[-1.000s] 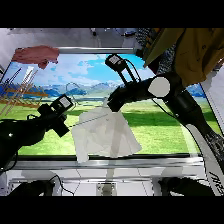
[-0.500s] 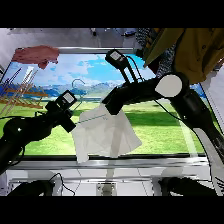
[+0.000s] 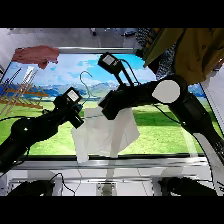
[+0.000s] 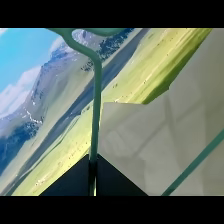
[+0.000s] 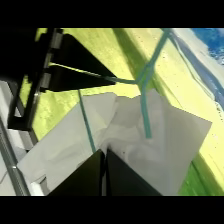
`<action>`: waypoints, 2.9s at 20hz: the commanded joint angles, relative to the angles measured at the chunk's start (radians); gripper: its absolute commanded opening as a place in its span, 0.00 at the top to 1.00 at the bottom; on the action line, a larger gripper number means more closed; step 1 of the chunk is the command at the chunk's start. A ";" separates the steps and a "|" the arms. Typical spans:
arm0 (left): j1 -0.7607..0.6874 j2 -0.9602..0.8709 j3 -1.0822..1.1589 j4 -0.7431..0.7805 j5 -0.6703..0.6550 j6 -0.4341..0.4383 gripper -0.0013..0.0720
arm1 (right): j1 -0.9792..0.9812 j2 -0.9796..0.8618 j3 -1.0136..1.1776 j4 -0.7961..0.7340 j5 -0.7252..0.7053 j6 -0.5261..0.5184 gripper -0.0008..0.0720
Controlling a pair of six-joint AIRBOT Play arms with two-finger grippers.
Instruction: Fold the clothes and pants, and hang the long-sleeved shirts on hangers.
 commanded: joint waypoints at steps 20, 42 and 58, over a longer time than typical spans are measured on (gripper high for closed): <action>-0.073 -0.006 -0.056 -0.003 -0.349 -0.035 0.95 | 0.016 0.065 0.000 0.259 -0.044 -0.055 0.95; -0.143 -0.006 -0.161 -0.042 -0.537 0.030 0.95 | -0.191 0.209 0.007 -0.231 0.051 -0.348 0.41; -0.163 -0.007 -0.164 -0.024 -0.533 0.030 0.95 | -0.188 0.111 0.273 -0.050 0.319 -0.333 0.41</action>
